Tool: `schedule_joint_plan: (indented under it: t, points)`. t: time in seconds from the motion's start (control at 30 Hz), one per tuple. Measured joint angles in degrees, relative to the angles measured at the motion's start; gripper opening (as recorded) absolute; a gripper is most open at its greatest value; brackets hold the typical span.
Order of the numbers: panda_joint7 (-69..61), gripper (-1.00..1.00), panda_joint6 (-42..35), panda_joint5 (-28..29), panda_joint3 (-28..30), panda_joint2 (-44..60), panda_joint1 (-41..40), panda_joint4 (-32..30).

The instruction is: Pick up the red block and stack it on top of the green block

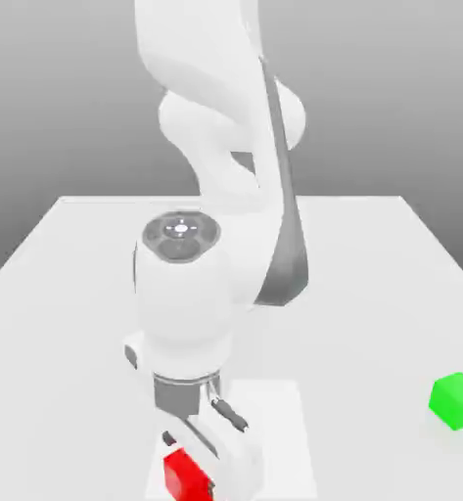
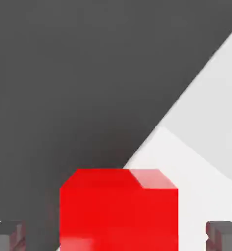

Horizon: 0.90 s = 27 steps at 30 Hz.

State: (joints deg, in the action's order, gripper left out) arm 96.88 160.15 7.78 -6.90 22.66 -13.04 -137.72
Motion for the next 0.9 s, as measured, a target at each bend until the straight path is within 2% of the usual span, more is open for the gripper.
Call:
schedule_joint_plan:
  t: [0.17, 0.33, 0.7, 0.8, 0.9]
  points:
    - [0.1, -1.0, 0.4, 0.1, 0.1, 0.4, 0.1, 0.1]
    - [-2.2, -1.0, -6.7, -2.7, -2.5, -8.1, -0.8, -1.4]
    - [-7.3, -1.0, -10.2, -1.0, -21.0, -14.5, 15.3, -4.9]
    - [-5.3, -1.0, -8.7, 4.0, -23.5, -11.3, 21.2, -4.1]
    - [-1.2, -1.0, -5.1, 10.1, -20.6, -6.3, 24.7, -3.5]
